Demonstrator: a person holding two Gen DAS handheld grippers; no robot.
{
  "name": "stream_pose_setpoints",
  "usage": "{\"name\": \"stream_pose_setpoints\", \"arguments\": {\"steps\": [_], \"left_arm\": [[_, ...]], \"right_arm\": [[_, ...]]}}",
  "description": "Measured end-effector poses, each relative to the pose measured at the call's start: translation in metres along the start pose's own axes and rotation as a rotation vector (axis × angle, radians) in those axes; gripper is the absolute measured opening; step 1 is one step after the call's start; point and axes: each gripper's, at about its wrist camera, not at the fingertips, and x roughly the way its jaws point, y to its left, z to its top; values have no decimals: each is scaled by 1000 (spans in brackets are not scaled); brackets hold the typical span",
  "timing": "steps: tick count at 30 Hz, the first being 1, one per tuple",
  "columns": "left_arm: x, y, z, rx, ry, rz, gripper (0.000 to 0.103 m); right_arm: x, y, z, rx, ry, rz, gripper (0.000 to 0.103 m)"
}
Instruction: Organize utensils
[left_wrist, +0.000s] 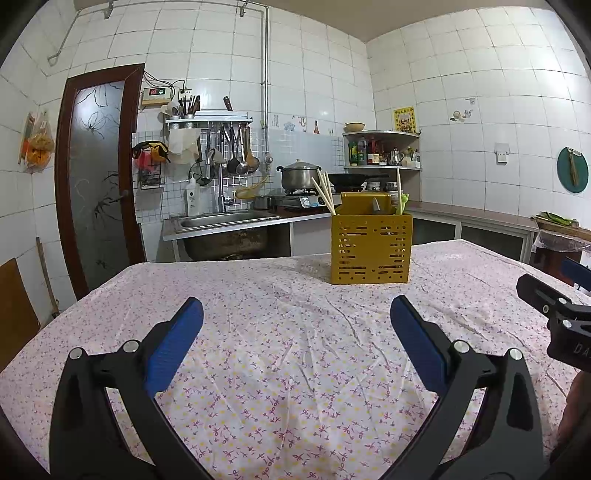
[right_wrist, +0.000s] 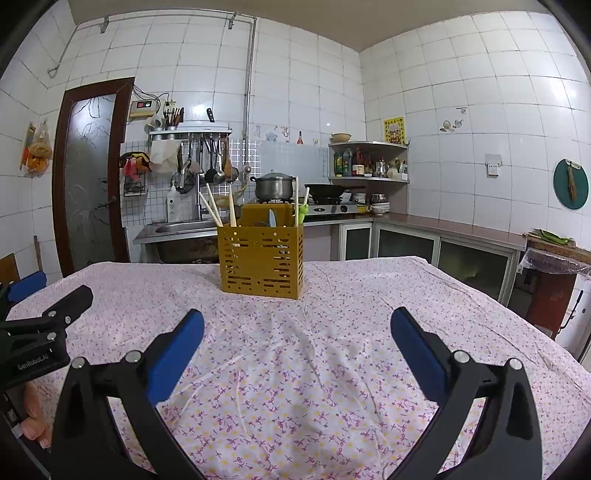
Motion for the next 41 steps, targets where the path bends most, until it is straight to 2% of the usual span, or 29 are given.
{"name": "stream_pose_setpoints", "arguments": {"steps": [41], "left_arm": [[-3,0,0,-6,-7,-2,98]], "right_arm": [[3,-1,2,-5,0,-11,99]]}}
